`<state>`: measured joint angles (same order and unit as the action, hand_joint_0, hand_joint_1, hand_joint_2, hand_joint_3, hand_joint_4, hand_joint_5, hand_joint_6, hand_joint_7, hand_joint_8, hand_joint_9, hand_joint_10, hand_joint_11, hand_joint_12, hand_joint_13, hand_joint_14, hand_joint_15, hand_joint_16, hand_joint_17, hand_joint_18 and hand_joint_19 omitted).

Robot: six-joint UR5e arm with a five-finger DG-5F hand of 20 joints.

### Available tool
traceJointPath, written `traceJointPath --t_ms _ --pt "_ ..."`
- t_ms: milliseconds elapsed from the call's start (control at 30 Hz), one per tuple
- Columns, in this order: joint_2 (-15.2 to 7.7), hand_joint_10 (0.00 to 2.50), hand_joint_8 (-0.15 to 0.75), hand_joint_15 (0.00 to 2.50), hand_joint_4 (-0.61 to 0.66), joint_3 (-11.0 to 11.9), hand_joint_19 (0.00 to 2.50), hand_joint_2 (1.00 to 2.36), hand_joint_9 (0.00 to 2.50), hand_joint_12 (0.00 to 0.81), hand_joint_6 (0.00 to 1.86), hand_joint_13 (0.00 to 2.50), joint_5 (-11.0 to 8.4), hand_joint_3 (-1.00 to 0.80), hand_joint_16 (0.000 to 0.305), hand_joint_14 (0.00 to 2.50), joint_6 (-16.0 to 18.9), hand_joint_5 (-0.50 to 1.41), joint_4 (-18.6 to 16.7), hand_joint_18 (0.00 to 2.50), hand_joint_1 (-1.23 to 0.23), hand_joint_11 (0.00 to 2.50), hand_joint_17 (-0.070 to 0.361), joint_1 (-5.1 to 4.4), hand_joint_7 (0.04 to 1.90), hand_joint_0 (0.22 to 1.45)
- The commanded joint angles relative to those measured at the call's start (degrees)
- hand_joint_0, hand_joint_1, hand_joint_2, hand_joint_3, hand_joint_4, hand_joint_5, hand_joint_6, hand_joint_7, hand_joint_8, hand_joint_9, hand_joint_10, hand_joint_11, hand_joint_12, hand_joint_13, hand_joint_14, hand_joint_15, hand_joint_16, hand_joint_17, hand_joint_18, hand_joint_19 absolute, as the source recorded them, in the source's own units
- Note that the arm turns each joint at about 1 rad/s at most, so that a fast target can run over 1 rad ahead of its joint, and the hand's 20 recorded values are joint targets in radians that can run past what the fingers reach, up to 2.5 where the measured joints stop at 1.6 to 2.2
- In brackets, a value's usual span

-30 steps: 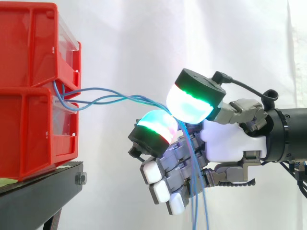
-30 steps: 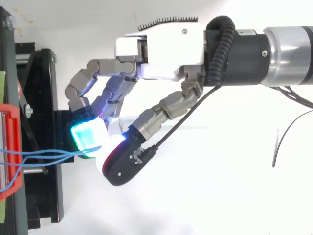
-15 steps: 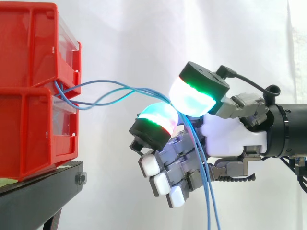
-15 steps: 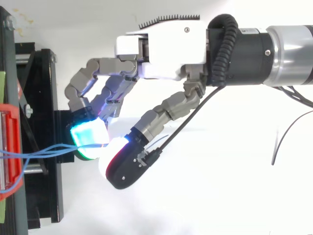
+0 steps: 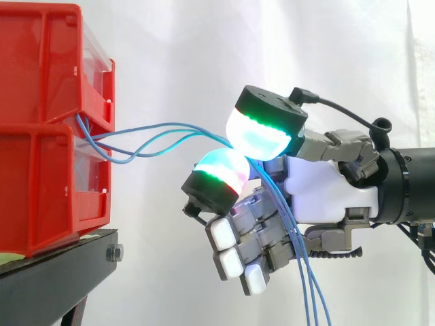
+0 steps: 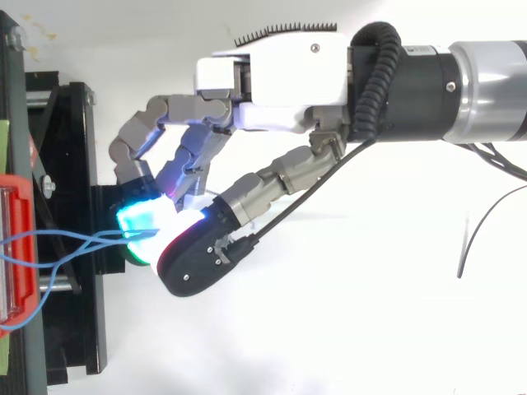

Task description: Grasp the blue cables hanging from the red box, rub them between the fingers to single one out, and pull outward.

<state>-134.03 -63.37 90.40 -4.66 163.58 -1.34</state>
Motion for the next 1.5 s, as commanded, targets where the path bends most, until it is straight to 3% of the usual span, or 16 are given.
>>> traceJointPath --t_ms 0,100,167,233,400,633,833,867,1033,1100,1167,1267,1467 --pt "0.00 0.01 0.290 0.60 0.08 0.00 0.62 1.02 0.83 0.388 0.92 0.80 -0.05 -0.17 0.047 0.02 0.00 -0.17 0.16 0.73 -0.82 0.47 0.107 0.03 1.10 0.61" --pt "0.00 0.01 0.272 0.58 0.08 0.00 0.59 1.02 0.77 0.375 0.93 0.77 -0.05 -0.21 0.045 0.02 0.00 -0.19 0.24 0.72 -0.91 0.47 0.102 0.11 1.09 0.67" --pt "0.00 0.01 0.265 0.58 0.10 0.00 0.57 1.01 0.76 0.372 0.93 0.76 0.04 -0.41 0.045 0.02 0.00 -0.19 0.33 0.72 -0.94 0.47 0.102 0.03 1.03 0.71" --pt "0.00 0.01 0.262 0.58 0.10 0.00 0.57 1.00 0.77 0.370 0.93 0.77 0.04 -0.50 0.045 0.02 0.00 -0.19 0.42 0.72 -0.93 0.46 0.101 0.11 1.03 0.68" --pt "0.00 0.01 0.279 0.58 0.11 0.00 0.58 1.00 0.83 0.376 0.91 0.80 0.04 -0.50 0.047 0.02 0.00 -0.16 0.68 0.75 -0.86 0.45 0.105 0.11 1.05 0.52" --pt "0.00 0.01 0.307 0.58 0.10 0.00 0.58 1.00 0.94 0.405 0.90 0.86 0.04 -0.50 0.052 0.02 0.00 -0.13 0.68 0.81 -0.67 0.44 0.117 0.03 1.07 0.43" --pt "0.00 0.01 0.279 0.61 0.08 0.00 0.66 1.00 0.94 0.372 0.89 0.84 0.04 -0.50 0.044 0.02 0.00 -0.13 0.68 0.73 -0.65 0.45 0.100 0.11 1.17 0.54" --pt "0.00 0.01 0.276 0.61 0.09 0.00 0.67 1.01 0.95 0.368 0.89 0.84 0.04 -0.40 0.044 0.02 0.00 -0.14 0.68 0.73 -0.67 0.46 0.098 0.03 1.18 0.56" --pt "0.00 0.01 0.292 0.61 0.08 0.00 0.65 1.01 0.95 0.382 0.90 0.86 0.04 -0.22 0.047 0.02 0.00 -0.14 0.68 0.76 -0.74 0.47 0.105 0.11 1.14 0.58" --pt "0.00 0.01 0.291 0.61 0.05 0.00 0.63 1.02 0.95 0.380 0.91 0.87 0.04 -0.18 0.047 0.02 0.00 -0.15 0.68 0.76 -0.79 0.48 0.105 0.11 1.13 0.60" --pt "0.00 0.02 0.267 0.62 -0.07 0.00 0.64 1.02 0.95 0.349 0.92 0.87 0.04 -0.12 0.043 0.02 0.00 -0.15 0.68 0.76 -0.83 0.48 0.096 0.03 1.19 0.64" --pt "0.00 0.01 0.247 0.61 -0.15 0.00 0.60 1.02 0.91 0.345 0.93 0.86 0.04 -0.13 0.042 0.02 0.00 -0.16 0.68 0.76 -0.88 0.47 0.094 0.03 1.29 0.70" --pt "0.00 0.01 0.223 0.57 -0.22 0.00 0.57 1.01 0.84 0.338 0.93 0.80 0.13 -0.32 0.041 0.02 0.00 -0.18 0.95 0.74 -0.91 0.41 0.093 0.03 1.19 0.76"
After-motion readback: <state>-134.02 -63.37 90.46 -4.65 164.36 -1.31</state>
